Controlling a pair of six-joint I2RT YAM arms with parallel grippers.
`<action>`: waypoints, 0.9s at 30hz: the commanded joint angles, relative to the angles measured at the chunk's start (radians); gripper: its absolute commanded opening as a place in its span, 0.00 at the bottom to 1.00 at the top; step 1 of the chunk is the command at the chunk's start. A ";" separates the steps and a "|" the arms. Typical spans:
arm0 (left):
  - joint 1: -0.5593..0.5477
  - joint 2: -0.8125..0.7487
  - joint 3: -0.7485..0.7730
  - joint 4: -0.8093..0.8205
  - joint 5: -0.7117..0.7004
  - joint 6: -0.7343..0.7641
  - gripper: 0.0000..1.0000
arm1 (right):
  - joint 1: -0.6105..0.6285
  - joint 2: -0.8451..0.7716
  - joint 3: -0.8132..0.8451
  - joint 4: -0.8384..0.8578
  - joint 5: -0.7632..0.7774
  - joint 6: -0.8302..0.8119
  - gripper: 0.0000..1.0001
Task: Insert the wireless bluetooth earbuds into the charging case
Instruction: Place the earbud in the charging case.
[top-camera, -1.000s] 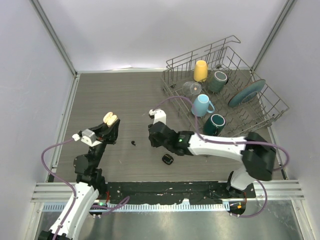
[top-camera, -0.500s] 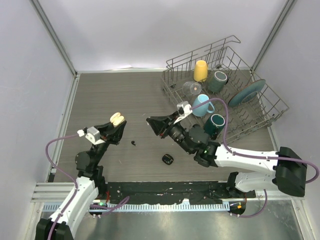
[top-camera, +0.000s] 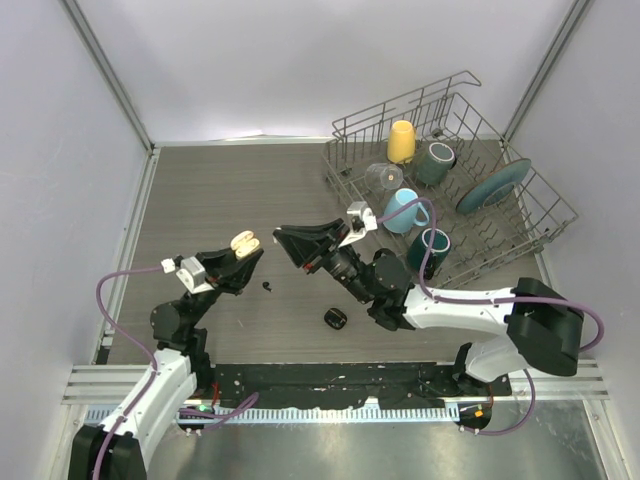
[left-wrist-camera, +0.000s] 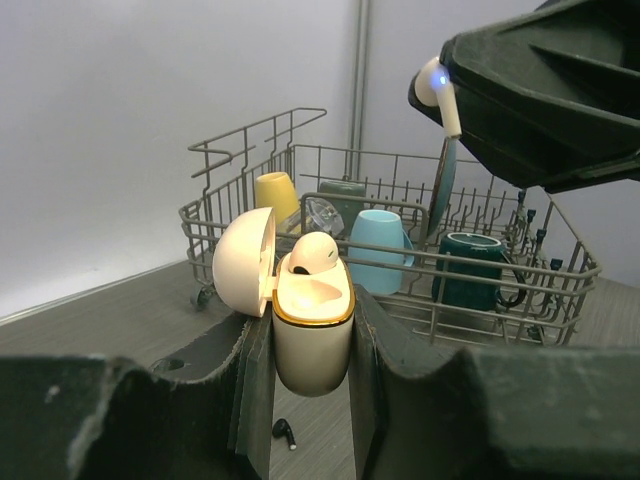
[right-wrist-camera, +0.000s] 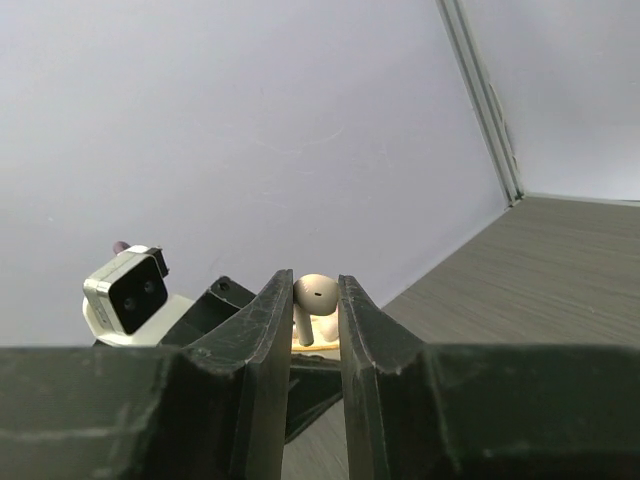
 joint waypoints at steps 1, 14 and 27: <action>0.002 0.025 0.043 0.092 0.041 -0.008 0.00 | 0.009 0.023 0.073 0.104 -0.043 -0.044 0.01; -0.015 0.074 0.052 0.141 0.048 -0.037 0.00 | 0.054 0.112 0.169 -0.041 -0.018 -0.161 0.01; -0.027 0.086 0.052 0.154 0.062 -0.037 0.00 | 0.069 0.176 0.226 -0.092 -0.023 -0.213 0.01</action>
